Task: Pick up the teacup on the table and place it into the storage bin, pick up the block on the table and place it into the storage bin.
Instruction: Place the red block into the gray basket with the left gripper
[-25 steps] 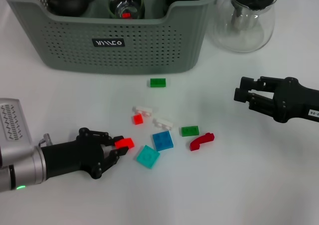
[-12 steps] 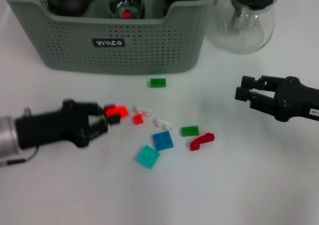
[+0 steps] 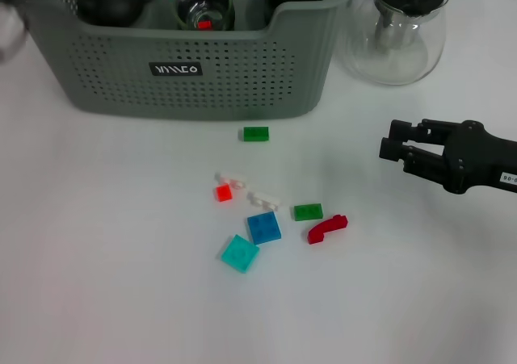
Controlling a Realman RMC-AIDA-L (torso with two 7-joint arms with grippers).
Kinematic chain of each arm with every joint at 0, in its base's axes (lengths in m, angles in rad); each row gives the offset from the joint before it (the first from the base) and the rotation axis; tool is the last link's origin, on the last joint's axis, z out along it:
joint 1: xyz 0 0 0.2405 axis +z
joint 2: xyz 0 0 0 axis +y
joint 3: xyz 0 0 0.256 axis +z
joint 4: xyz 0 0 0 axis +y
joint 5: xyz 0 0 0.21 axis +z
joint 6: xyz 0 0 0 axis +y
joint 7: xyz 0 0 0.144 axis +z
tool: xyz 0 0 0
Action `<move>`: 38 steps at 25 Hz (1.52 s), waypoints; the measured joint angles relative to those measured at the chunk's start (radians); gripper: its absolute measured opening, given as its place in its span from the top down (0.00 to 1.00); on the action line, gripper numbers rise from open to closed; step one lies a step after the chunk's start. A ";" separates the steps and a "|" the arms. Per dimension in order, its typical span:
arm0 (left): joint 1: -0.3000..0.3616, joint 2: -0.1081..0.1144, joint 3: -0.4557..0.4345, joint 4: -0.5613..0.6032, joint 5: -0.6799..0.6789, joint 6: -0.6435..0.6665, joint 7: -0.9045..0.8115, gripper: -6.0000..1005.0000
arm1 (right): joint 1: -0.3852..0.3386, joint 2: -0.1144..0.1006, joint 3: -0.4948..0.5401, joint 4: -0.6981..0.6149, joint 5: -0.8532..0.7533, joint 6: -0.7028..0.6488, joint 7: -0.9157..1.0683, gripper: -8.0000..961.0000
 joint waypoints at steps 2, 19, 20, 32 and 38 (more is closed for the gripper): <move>-0.070 0.032 0.042 0.042 0.017 -0.115 -0.081 0.80 | 0.002 0.000 -0.001 0.000 0.000 0.000 0.000 0.56; -0.341 0.013 0.635 0.033 0.642 -0.710 -0.546 0.77 | 0.007 0.005 0.000 0.000 0.000 0.004 -0.007 0.56; -0.350 0.002 0.641 0.021 0.673 -0.726 -0.558 0.77 | 0.007 0.004 0.000 0.000 0.000 0.004 -0.007 0.56; -0.389 -0.044 0.627 -0.024 0.801 -0.831 -0.674 0.70 | -0.001 0.002 -0.002 0.000 0.000 0.014 -0.008 0.56; -0.163 -0.122 0.583 0.369 0.532 -0.734 -0.498 0.66 | -0.004 0.003 0.000 0.000 0.000 0.016 -0.008 0.56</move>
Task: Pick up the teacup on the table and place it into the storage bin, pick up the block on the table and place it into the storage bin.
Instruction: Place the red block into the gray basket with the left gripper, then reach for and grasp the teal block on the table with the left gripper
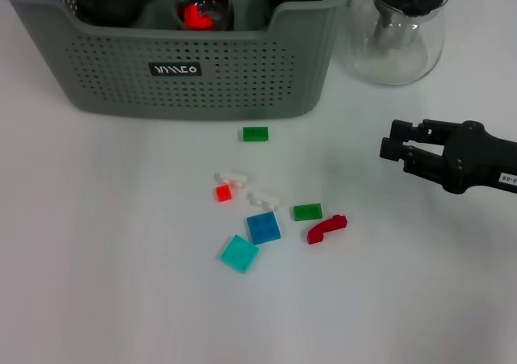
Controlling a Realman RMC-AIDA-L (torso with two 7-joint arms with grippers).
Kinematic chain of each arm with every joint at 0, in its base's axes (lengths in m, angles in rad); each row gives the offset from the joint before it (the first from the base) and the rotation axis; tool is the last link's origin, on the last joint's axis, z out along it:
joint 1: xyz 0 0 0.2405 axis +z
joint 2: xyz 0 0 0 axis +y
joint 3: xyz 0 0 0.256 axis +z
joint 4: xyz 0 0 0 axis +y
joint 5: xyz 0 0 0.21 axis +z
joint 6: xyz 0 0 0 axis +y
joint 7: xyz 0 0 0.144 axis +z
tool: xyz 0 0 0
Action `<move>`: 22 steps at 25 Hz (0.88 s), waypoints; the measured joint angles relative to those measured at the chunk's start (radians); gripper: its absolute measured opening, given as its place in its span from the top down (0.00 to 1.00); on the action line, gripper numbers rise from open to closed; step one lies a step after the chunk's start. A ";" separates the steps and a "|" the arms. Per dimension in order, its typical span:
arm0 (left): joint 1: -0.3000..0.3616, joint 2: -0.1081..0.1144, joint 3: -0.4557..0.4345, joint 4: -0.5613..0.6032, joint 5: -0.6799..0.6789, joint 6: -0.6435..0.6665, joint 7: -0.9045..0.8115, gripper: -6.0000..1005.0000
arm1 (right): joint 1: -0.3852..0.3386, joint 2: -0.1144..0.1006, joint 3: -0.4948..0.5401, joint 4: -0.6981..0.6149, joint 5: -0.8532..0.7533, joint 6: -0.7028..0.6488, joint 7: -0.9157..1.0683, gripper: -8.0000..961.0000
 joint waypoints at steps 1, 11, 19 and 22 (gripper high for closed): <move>0.063 -0.017 -0.002 0.072 -0.080 0.018 0.066 0.62 | 0.000 0.000 0.001 0.000 0.000 0.001 0.000 0.56; 0.441 -0.043 -0.284 0.055 -0.625 0.653 0.782 0.39 | 0.000 0.004 0.001 0.000 0.002 0.015 -0.009 0.56; 0.522 -0.046 -0.427 -0.155 -0.452 0.781 1.036 0.39 | -0.001 0.022 0.026 0.059 0.009 -0.108 -0.308 0.56; 0.495 -0.041 -0.427 -0.296 -0.335 0.739 1.128 0.39 | 0.001 0.016 0.024 0.068 0.002 -0.111 -0.326 0.57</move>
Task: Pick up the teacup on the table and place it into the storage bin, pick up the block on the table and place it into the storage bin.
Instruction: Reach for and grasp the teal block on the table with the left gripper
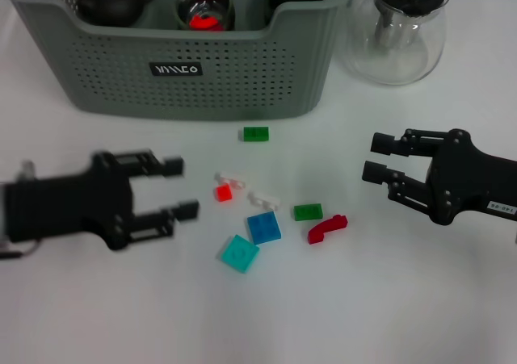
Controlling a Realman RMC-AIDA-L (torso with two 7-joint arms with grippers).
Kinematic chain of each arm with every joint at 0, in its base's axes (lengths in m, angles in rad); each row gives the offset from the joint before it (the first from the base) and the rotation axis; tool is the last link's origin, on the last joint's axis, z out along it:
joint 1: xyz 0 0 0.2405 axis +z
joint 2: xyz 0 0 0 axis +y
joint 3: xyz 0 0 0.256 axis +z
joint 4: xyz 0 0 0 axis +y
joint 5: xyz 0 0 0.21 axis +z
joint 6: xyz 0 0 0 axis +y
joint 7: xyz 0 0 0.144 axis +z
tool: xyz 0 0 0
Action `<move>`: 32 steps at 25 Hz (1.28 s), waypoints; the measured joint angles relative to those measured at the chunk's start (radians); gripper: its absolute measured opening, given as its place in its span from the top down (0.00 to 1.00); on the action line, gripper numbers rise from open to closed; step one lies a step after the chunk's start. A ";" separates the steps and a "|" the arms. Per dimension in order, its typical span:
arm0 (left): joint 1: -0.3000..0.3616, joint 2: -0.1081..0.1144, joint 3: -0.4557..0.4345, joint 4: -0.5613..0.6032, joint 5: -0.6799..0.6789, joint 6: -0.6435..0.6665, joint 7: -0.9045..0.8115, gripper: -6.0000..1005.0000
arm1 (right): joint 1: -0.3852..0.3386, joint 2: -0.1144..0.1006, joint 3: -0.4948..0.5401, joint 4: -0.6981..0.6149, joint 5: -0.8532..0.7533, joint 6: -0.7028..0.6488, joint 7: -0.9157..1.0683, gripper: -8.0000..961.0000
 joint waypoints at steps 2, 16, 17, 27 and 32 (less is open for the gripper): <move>-0.011 0.001 0.001 -0.049 0.030 -0.027 0.037 0.39 | -0.001 -0.004 0.003 -0.003 0.000 0.006 0.003 0.57; -0.028 -0.001 -0.010 -0.390 0.091 -0.280 0.473 0.39 | -0.002 -0.003 0.058 -0.004 0.007 0.009 0.004 0.57; -0.029 -0.001 -0.013 -0.402 0.087 -0.300 0.489 0.38 | -0.002 -0.002 0.060 -0.003 0.007 0.009 0.005 0.57; -0.026 -0.001 -0.023 -0.469 0.054 -0.381 0.606 0.38 | -0.005 0.000 0.073 -0.002 0.007 0.008 0.006 0.57; -0.023 -0.001 -0.024 -0.475 0.054 -0.360 0.601 0.38 | -0.005 0.000 0.076 -0.002 0.007 0.007 0.006 0.57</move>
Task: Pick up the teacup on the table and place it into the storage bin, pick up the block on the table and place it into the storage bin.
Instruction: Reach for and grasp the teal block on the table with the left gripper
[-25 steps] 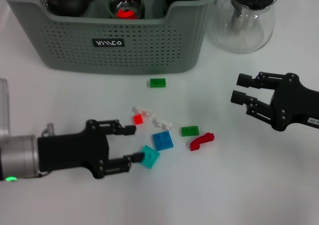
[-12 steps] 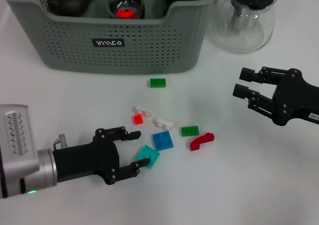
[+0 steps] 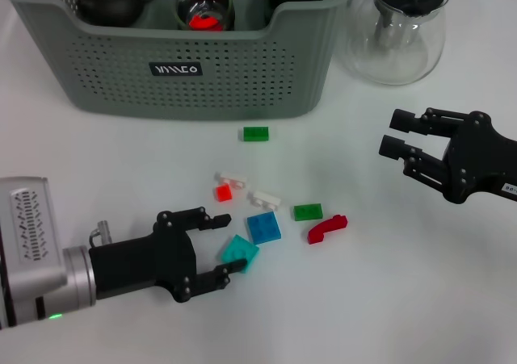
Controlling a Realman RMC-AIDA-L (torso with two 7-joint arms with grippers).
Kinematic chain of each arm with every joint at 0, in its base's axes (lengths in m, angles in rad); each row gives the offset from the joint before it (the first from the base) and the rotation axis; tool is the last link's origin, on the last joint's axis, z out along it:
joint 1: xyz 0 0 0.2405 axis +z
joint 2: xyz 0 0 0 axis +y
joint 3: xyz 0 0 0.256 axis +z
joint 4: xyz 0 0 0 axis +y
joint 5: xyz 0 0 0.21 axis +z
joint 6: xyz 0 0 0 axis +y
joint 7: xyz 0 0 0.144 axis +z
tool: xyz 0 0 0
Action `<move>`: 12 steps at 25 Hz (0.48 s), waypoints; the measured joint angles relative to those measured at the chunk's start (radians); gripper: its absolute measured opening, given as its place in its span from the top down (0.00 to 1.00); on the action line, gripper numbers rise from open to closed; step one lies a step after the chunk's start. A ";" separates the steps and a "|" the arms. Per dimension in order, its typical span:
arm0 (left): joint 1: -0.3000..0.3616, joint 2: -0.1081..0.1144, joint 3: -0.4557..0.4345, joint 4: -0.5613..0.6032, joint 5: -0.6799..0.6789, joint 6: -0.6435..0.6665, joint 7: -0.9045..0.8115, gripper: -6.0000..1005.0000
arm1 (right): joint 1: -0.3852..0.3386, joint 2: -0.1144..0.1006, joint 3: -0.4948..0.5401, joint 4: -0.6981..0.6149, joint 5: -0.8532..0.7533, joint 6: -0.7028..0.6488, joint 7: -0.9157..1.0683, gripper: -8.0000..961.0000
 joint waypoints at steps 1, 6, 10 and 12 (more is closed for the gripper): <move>0.000 0.000 0.000 -0.006 0.000 0.007 0.000 0.38 | 0.000 0.000 0.000 0.000 0.000 0.000 0.000 0.57; -0.004 -0.003 0.000 -0.069 -0.015 -0.023 0.042 0.38 | 0.000 0.000 0.000 0.000 0.000 -0.001 0.001 0.57; -0.001 -0.003 0.000 -0.082 -0.034 -0.029 0.073 0.38 | 0.002 0.000 0.000 0.000 0.000 -0.001 0.001 0.57; 0.002 -0.004 -0.001 -0.087 -0.043 -0.031 0.093 0.38 | 0.001 0.000 0.000 0.000 0.000 -0.001 0.001 0.57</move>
